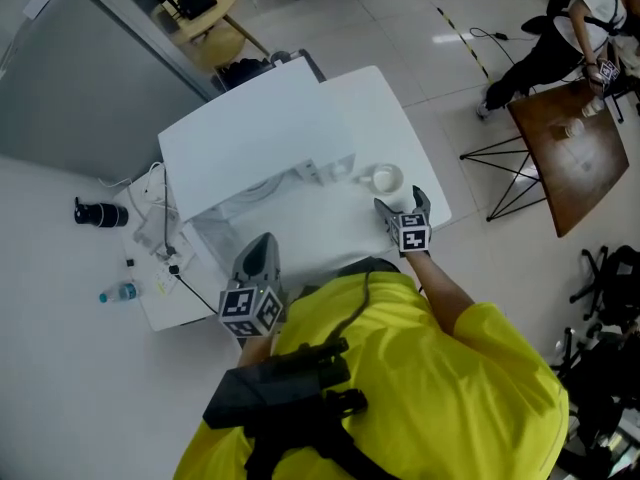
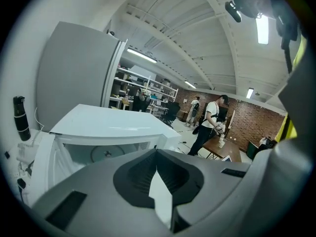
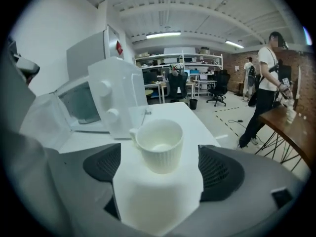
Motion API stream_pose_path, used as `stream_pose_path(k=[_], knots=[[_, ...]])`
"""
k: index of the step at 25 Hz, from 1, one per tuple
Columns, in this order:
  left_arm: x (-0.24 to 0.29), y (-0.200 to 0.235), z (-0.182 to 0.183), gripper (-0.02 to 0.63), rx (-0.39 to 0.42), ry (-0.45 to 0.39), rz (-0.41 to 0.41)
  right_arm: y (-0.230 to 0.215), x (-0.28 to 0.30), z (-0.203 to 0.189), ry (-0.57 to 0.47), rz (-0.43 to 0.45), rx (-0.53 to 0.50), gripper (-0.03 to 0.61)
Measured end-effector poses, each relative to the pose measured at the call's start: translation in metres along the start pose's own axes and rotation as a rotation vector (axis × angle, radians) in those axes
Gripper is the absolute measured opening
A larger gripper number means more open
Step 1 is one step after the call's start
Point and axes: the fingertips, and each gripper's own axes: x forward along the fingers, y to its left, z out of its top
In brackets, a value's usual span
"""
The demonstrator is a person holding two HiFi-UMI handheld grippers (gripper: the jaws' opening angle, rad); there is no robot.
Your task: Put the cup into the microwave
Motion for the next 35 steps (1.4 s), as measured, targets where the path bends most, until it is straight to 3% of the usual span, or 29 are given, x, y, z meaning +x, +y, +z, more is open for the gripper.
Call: stream_pose_path(k=[8,17,25,29,35], knots=[[0.003,0.005,-0.022,-0.006,-0.011,0.072,0.053,-0.012,0.051,-0.011,-0.021,-0.081,-0.081,0.498],[0.007,0.007,-0.031,-0.006,-0.018,0.115,0.069,-0.001,0.078,0.002,-0.078,-0.041,-0.049,0.497],[0.000,0.019,-0.033,-0.006,-0.046,0.116,0.096,0.001,0.078,0.001,-0.045,-0.051,-0.042,0.479],[-0.002,0.028,-0.036,-0.006,-0.071,0.104,0.108,0.021,0.058,0.008,-0.043,-0.001,-0.076,0.479],[-0.009,0.040,-0.034,-0.006,-0.110,0.073,0.125,0.089,0.007,0.029,-0.045,0.177,-0.149,0.477]])
